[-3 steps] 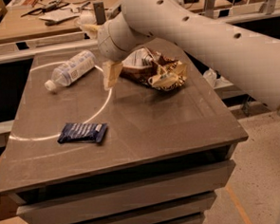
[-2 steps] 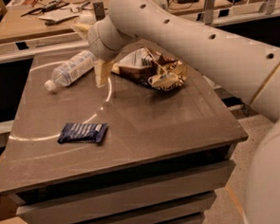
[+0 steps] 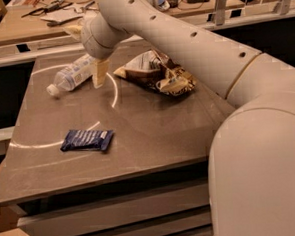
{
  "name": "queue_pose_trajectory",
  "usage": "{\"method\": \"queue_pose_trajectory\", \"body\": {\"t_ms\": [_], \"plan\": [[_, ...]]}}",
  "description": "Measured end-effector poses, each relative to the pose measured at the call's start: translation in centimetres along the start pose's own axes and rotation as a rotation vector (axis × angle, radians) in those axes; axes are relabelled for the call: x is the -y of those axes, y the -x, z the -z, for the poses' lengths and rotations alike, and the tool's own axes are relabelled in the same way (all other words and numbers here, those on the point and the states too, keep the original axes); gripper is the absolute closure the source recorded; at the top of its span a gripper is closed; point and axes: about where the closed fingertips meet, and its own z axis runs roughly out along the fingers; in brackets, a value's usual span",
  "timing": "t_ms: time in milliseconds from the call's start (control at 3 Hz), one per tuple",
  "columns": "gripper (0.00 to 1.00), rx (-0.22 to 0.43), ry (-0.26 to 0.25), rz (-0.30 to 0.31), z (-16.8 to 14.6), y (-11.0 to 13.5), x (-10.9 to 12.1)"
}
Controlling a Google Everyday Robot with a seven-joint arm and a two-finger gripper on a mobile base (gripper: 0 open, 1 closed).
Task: Move blue plastic bottle near rxbar blueberry
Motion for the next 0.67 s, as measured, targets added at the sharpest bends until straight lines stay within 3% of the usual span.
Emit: {"method": "queue_pose_trajectory", "body": {"t_ms": [667], "plan": [[0.00, 0.030, 0.053, 0.054, -2.4, -0.1, 1.5]]}}
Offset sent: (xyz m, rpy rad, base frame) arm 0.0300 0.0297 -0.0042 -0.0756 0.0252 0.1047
